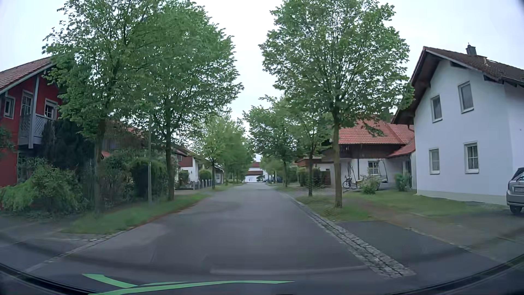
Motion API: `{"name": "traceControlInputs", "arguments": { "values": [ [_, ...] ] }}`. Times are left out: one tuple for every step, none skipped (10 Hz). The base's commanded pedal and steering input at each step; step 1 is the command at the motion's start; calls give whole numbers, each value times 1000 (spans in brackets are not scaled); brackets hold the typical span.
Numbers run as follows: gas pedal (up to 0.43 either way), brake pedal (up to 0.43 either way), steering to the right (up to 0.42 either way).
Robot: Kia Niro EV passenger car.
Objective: Follow the waypoints while adhering to traffic rules and regulations
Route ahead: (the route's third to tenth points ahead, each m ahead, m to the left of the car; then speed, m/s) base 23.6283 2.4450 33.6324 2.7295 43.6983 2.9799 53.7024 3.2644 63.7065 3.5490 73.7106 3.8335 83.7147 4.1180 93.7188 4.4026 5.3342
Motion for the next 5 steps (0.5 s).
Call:
{"name": "traceControlInputs", "arguments": {
  "values": [
    [87, 0, -5],
    [87, 0, -5],
    [87, 0, -5],
    [87, 0, -5],
    [87, 0, -4]
  ]
}}
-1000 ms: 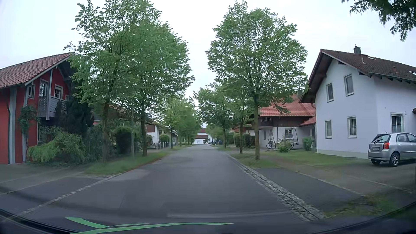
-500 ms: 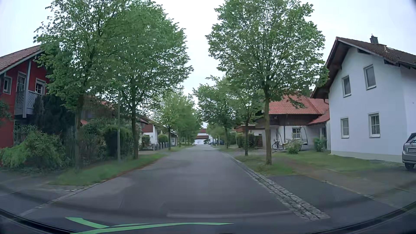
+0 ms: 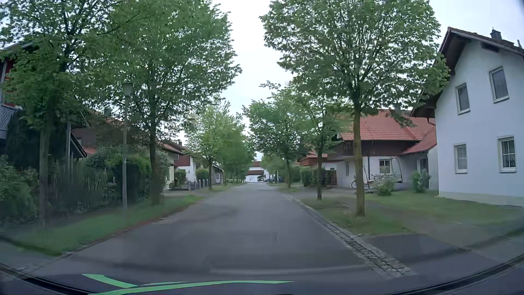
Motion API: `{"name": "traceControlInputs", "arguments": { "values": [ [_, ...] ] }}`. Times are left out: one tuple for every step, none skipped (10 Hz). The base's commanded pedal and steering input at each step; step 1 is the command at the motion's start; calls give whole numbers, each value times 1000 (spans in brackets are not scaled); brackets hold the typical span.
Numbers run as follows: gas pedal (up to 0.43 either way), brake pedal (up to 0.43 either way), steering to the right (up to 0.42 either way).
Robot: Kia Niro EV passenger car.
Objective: Follow the waypoints while adhering to traffic rules and regulations
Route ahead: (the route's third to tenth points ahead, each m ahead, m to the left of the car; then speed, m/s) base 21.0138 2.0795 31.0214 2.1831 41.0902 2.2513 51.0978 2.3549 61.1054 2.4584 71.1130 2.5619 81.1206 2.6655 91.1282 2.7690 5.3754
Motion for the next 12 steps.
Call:
{"name": "traceControlInputs", "arguments": {
  "values": [
    [79, 0, -1],
    [79, 0, 0],
    [79, 0, 0],
    [79, 0, 0],
    [79, 0, 0],
    [79, 0, 0],
    [79, 0, 0],
    [79, 0, 0],
    [79, 0, 0],
    [79, 0, 0],
    [79, 0, 0],
    [79, 0, 0]
  ]
}}
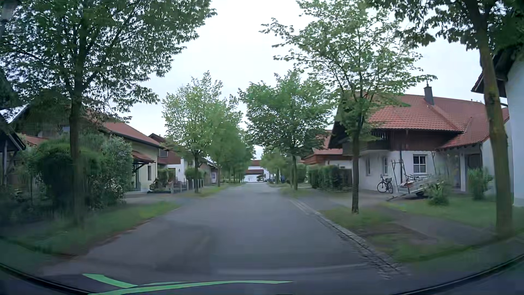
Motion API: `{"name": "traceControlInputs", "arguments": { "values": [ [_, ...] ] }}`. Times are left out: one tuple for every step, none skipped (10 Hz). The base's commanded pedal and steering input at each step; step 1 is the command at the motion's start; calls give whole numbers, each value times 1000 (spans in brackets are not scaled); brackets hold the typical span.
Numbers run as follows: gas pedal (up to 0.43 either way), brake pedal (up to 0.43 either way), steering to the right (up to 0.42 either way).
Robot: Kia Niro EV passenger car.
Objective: Follow the waypoints while adhering to traffic rules and regulations
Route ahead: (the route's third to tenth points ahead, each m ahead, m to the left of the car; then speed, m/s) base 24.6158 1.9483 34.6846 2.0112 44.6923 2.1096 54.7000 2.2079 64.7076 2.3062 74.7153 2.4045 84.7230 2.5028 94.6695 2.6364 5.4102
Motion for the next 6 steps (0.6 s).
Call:
{"name": "traceControlInputs", "arguments": {
  "values": [
    [79, 0, 0],
    [79, 0, 0],
    [87, 0, 0],
    [87, 0, 0],
    [87, 0, 0],
    [87, 0, 0]
  ]
}}
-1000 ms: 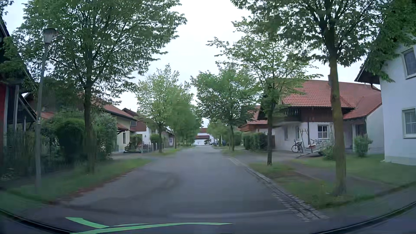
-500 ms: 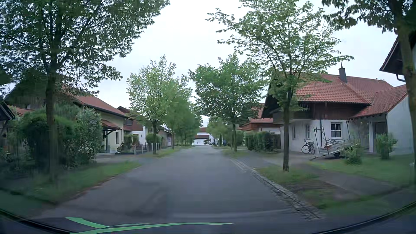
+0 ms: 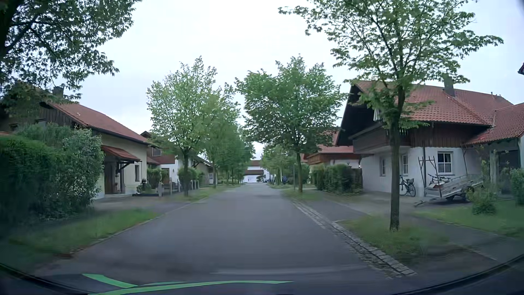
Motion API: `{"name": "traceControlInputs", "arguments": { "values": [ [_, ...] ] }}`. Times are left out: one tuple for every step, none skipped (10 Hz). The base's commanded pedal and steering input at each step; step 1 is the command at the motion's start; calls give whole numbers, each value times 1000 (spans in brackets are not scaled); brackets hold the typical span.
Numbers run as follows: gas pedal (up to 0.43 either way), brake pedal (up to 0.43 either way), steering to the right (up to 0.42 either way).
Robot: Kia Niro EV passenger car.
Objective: Follow the waypoints while adhering to traffic rules and regulations
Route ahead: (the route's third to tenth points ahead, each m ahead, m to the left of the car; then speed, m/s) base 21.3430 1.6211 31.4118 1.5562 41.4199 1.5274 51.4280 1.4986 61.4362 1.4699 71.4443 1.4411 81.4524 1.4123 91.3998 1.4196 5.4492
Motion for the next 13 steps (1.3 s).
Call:
{"name": "traceControlInputs", "arguments": {
  "values": [
    [87, 0, 0],
    [87, 0, 0],
    [87, 0, 0],
    [87, 0, 0],
    [87, 0, 0],
    [87, 0, 0],
    [87, 0, -2],
    [87, 0, -6],
    [87, 0, -10],
    [87, 0, -10],
    [87, 0, -10],
    [87, 0, -10],
    [87, 0, -11]
  ]
}}
